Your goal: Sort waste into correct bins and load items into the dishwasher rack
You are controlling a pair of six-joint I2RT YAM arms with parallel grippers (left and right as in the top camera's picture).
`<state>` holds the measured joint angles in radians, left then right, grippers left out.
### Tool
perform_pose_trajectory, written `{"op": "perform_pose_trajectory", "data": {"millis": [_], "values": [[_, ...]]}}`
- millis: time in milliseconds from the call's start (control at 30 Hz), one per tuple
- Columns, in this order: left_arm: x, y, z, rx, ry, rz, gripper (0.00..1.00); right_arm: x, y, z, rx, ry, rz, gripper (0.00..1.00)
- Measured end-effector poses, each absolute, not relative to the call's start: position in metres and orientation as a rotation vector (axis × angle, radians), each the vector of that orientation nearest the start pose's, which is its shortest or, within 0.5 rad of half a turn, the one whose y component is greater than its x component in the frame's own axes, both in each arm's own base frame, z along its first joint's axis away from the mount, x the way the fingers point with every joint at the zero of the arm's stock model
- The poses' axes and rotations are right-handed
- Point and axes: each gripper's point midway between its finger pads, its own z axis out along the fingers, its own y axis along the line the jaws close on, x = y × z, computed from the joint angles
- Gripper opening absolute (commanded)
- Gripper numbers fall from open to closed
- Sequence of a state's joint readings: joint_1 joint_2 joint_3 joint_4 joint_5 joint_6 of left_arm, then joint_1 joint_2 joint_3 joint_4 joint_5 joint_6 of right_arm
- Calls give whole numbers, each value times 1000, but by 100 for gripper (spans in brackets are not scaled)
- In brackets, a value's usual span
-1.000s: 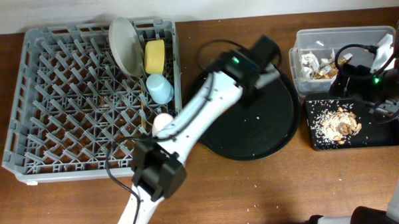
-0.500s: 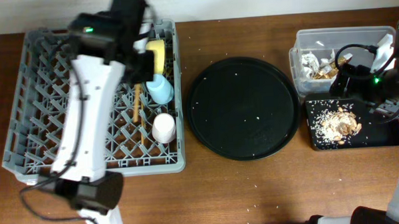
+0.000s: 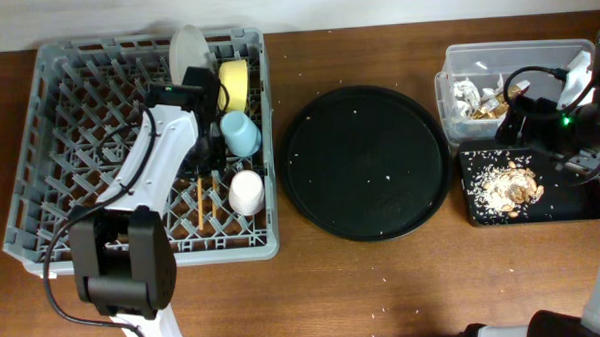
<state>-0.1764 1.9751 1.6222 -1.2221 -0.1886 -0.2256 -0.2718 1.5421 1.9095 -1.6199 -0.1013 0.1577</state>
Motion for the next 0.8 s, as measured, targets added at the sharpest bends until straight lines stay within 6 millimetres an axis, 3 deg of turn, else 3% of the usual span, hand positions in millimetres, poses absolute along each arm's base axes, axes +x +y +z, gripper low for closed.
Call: {"op": "perform_pose_trajectory", "data": {"millis": [33,100,267,300,400,467,500,533,567,633,800], "values": [[374,-32,85,-82,3089,302,47,290,-63,289,578,2756,117,98],[375,-30,85,-82,3081,320,52,290,-63,289,577,2757,117,98],[370,-27,95,-72,3096,350,52,290,-63,289,577,2756,117,98],[372,-27,108,-63,3082,344,52,290,-63,289,578,2756,117,99],[386,-30,181,-68,2907,272,61,290,-63,289,578,2757,117,98],[386,-30,252,-91,2714,203,67,290,-63,289,578,2756,117,98],[381,-29,278,-97,2643,179,69,290,-63,289,578,2757,117,99],[371,-27,301,-102,2581,159,81,290,-63,289,578,2756,117,98],[355,-24,328,-111,2507,135,99,290,-63,289,578,2756,117,98],[338,-21,354,-116,2432,113,99,290,-63,289,578,2756,117,98],[327,-19,361,-116,2418,109,99,290,-63,289,578,2756,117,98]]}}
